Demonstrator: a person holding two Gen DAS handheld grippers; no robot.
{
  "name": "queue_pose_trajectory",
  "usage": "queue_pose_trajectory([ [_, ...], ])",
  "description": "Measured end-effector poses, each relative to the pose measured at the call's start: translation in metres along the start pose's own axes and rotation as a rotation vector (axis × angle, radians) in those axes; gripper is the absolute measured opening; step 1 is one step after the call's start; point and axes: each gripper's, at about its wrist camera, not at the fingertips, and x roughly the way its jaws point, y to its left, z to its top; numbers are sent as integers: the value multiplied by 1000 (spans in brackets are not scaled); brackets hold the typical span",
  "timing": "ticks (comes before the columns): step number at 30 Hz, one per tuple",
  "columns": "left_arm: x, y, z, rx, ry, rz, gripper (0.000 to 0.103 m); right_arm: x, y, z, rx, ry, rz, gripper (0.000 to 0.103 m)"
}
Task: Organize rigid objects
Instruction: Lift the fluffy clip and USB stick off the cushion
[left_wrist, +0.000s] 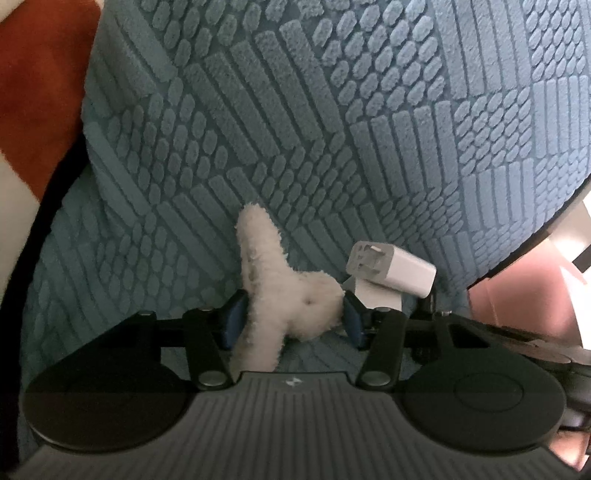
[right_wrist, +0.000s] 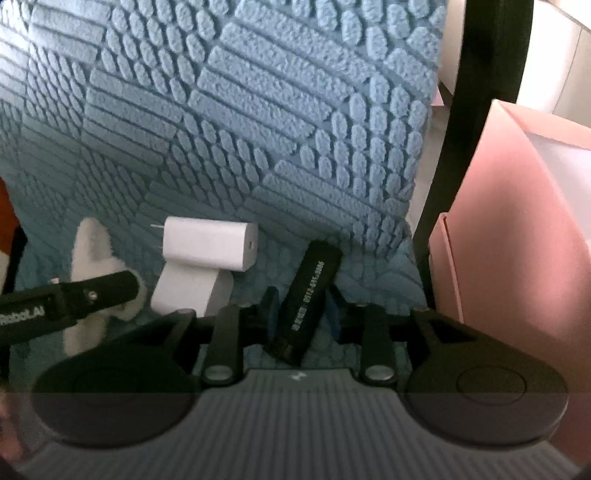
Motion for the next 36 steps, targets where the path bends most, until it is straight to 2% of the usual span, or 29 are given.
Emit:
queue_pose_trajectory([
  [7,4,2,-1,-10,23,-19,60,2,15,-9,-69,-18,-19,31],
  [10,3,3,-3,-17,24,-19,60,-1,19,-7,-50,-7,1,29],
  [12,1,2,-4,-14,24,-22,60,-6,12,-2,-35,0,23,25],
  [15,0,-1,-7,-10,44,-22,60,-18,11,0,-70,-23,31,10],
  [18,-6,-5,-14,-3,54,-30,60,-28,8,1,-73,-22,48,3],
  [20,-10,-8,-20,4,59,-31,60,-37,-3,-4,-45,-7,69,3],
  [23,-15,-9,-28,1,67,-34,60,-56,-15,-11,-29,-12,56,3],
  [26,-21,-9,-30,0,65,-43,60,-59,-26,-14,3,-14,68,4],
  [31,-27,-8,-33,-19,64,-41,59,-54,-18,-7,-36,-57,64,6],
  [34,-26,-7,-33,-30,62,-38,59,-43,-11,1,-18,-38,122,7],
  [35,-27,-6,-32,-33,62,-38,59,-41,-10,2,-18,-34,131,9],
  [36,-25,-7,-31,-34,64,-38,59,-39,-8,2,-27,-27,128,15],
])
